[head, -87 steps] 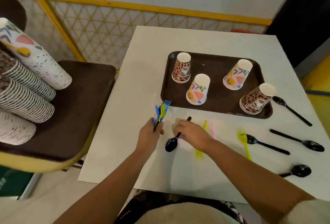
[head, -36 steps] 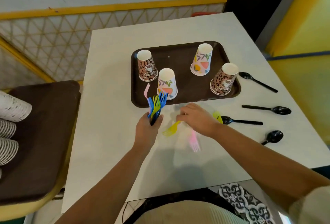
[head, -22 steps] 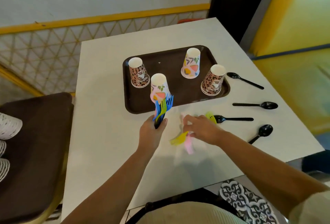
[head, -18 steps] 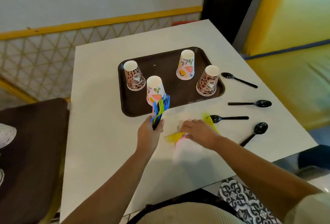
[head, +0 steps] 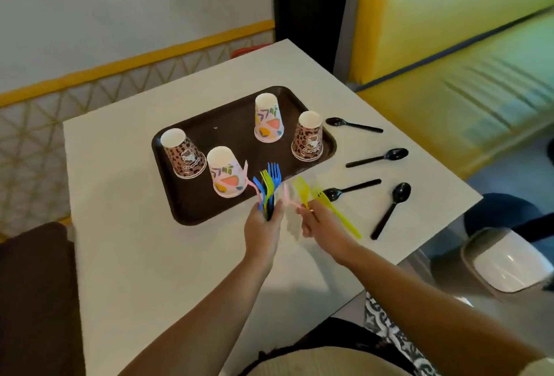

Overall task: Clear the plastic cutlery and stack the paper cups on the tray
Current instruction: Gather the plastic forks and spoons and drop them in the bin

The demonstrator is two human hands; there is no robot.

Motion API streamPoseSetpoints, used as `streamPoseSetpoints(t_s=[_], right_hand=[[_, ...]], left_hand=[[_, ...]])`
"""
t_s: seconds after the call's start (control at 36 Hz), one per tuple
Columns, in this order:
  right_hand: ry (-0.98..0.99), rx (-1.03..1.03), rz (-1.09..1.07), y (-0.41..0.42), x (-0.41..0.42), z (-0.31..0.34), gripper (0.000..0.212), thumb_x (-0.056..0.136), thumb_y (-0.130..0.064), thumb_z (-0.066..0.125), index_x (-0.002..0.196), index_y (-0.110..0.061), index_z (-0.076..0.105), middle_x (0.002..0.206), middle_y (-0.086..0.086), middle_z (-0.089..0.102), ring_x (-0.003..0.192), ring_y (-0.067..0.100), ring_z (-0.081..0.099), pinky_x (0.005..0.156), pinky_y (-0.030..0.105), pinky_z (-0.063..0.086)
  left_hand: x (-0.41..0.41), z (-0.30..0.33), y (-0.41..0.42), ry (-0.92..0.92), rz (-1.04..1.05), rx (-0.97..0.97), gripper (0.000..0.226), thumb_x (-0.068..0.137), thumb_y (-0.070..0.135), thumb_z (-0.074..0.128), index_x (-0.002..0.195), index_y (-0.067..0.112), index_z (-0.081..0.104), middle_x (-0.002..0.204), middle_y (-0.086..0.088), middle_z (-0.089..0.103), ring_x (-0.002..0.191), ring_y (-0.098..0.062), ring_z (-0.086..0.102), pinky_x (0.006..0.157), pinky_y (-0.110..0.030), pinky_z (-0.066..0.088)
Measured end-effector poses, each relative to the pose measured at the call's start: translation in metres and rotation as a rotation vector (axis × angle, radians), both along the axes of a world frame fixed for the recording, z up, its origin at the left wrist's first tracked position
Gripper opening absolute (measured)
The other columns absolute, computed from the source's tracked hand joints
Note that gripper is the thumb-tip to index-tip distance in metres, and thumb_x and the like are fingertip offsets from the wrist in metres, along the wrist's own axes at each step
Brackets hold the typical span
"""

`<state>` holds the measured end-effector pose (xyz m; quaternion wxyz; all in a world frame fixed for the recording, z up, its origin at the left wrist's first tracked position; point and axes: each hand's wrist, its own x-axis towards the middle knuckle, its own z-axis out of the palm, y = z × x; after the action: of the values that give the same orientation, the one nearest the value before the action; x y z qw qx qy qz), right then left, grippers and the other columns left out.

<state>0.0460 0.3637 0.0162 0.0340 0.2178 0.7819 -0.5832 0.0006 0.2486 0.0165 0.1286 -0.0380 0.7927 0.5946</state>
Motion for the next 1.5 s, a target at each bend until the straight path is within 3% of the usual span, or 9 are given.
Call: streamPoseSetpoints(t_s=[0.11,0.28,0.42,0.5,0.67,0.92,1.08,1.28,1.5], right_hand=[[0.0,-0.08,-0.052,-0.004,0.003,0.006,0.025,0.101,-0.021,0.035,0.077,-0.016,0.041,0.06,0.001,0.046,0.054,0.014,0.044,0.055,0.024,0.042],[-0.043,0.047,-0.059,0.001,0.007,0.006,0.014,0.098,-0.014,0.032,0.095,-0.008,0.044,0.071,0.003,0.048,0.06,0.012,0.042,0.052,0.022,0.038],[0.003,0.134,-0.002,0.002,0.014,0.003,0.005,0.095,-0.024,0.034,0.099,-0.02,0.035,0.07,-0.009,0.045,0.065,0.012,0.046,0.057,0.02,0.036],[-0.009,0.201,0.048,0.004,0.018,0.009,0.009,0.094,-0.025,0.037,0.095,-0.016,0.039,0.069,-0.002,0.051,0.068,0.022,0.048,0.064,0.036,0.042],[0.033,0.4,0.006,0.027,0.027,0.012,0.023,0.098,-0.015,0.041,0.103,-0.009,0.063,0.088,0.004,0.065,0.079,0.017,0.057,0.076,0.027,0.041],[-0.153,0.798,0.17,0.065,0.024,-0.027,0.034,0.093,-0.015,0.048,0.126,-0.01,0.048,0.126,0.01,0.047,0.11,0.03,0.043,0.094,0.034,0.035],[-0.155,0.795,0.199,0.068,0.013,-0.031,0.028,0.095,-0.015,0.041,0.121,-0.011,0.051,0.121,0.009,0.056,0.113,0.026,0.047,0.093,0.034,0.039],[-0.084,0.707,0.162,0.079,0.001,-0.026,0.029,0.093,-0.013,0.044,0.119,-0.002,0.05,0.122,0.015,0.047,0.101,0.034,0.056,0.08,0.038,0.043],[-0.092,0.658,0.129,0.114,-0.017,-0.02,0.035,0.088,-0.001,0.045,0.122,-0.007,0.049,0.128,0.011,0.039,0.093,0.037,0.057,0.076,0.041,0.047]], left_hand=[[0.008,0.007,0.023,-0.066,-0.026,0.065,0.027,0.079,0.037,0.072,0.072,0.02,0.051,0.059,0.004,0.05,0.051,-0.012,0.045,0.061,-0.031,0.04],[0.008,0.007,0.046,-0.2,-0.011,0.118,0.043,0.07,0.034,0.081,0.094,0.003,0.064,0.077,-0.008,0.065,0.061,-0.015,0.058,0.062,-0.027,0.048],[0.004,0.007,0.058,-0.309,-0.001,0.175,0.017,0.077,0.023,0.077,0.077,0.015,0.062,0.067,-0.006,0.062,0.057,-0.017,0.057,0.05,-0.022,0.049],[0.002,0.006,0.06,-0.265,-0.027,0.122,0.016,0.084,0.019,0.069,0.072,0.014,0.059,0.058,-0.005,0.053,0.049,-0.018,0.048,0.042,-0.021,0.04],[-0.002,0.004,0.062,-0.172,-0.048,0.066,0.026,0.088,0.01,0.057,0.063,0.015,0.054,0.06,0.001,0.056,0.055,-0.012,0.05,0.064,-0.027,0.039],[0.002,0.01,0.062,-0.044,-0.19,0.007,0.012,0.095,0.015,0.052,0.084,0.012,0.053,0.061,0.0,0.051,0.058,-0.013,0.05,0.064,-0.029,0.039],[0.003,0.012,0.062,0.015,-0.229,-0.058,0.011,0.095,0.019,0.051,0.089,0.01,0.053,0.055,-0.003,0.048,0.044,-0.015,0.042,0.043,-0.028,0.033],[-0.003,0.012,0.069,0.053,-0.204,-0.076,0.018,0.092,0.021,0.057,0.105,0.008,0.061,0.085,-0.028,0.061,0.078,-0.044,0.057,0.065,-0.031,0.04],[-0.006,0.017,0.088,0.184,-0.243,-0.155,0.028,0.092,0.017,0.059,0.117,0.006,0.06,0.095,-0.015,0.068,0.086,-0.033,0.062,0.066,-0.028,0.044]])
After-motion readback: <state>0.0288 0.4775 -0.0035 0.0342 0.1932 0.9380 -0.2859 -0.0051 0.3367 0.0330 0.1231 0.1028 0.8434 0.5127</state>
